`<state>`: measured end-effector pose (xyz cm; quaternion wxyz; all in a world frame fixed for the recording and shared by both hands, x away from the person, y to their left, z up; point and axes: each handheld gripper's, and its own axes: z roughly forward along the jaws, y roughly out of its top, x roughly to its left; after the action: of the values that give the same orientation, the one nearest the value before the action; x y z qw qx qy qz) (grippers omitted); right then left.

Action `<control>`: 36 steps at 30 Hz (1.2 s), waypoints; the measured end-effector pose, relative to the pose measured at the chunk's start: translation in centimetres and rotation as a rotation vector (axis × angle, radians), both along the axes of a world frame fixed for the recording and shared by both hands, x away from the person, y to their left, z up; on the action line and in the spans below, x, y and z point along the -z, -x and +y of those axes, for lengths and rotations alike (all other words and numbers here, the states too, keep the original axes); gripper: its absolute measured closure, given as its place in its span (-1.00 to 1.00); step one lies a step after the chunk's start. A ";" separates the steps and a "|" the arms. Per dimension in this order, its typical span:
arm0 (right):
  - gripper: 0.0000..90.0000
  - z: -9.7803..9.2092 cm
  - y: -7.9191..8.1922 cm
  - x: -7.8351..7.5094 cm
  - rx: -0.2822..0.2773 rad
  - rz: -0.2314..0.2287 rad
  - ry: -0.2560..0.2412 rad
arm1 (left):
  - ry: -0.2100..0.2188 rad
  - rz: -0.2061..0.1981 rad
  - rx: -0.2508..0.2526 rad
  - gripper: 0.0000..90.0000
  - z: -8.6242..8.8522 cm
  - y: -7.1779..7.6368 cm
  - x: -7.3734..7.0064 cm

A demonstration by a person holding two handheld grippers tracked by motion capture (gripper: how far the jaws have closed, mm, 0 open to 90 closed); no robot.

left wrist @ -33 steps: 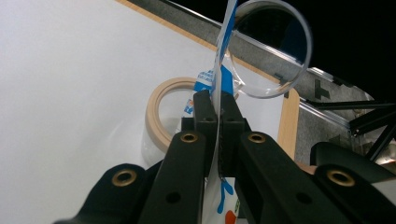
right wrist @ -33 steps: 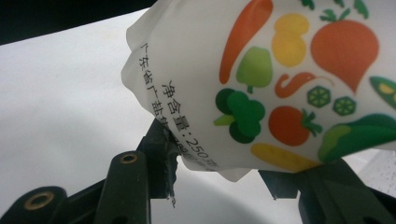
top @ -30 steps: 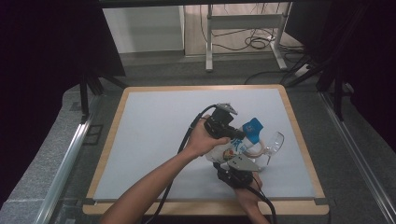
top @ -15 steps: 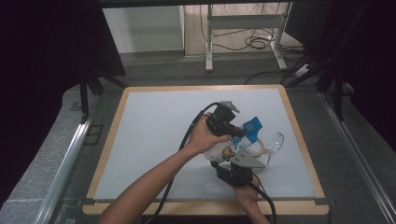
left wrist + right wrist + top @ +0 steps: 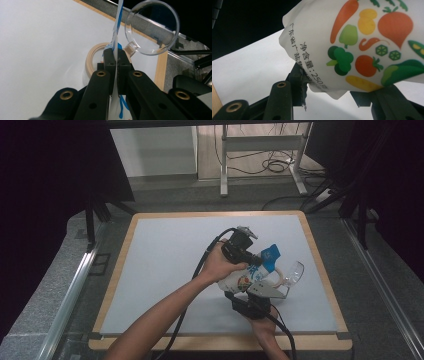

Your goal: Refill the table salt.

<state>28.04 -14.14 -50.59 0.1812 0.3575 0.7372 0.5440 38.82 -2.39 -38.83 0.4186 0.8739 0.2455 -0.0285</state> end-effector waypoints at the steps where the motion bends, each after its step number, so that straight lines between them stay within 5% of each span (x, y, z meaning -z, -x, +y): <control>1: 0.20 0.0 0.0 0.0 0.000 0.003 -0.002 | -0.002 0.003 -0.001 1.00 0.0 0.0 0.0; 36: 0.20 0.4 0.0 -0.5 0.039 0.023 -0.076 | -0.064 -0.010 0.031 1.00 -1.3 -0.4 -0.5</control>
<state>28.06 -13.77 -50.06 0.1698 0.3847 0.7108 0.5639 39.18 -3.67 -38.32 0.3910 0.8908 0.2304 -0.0226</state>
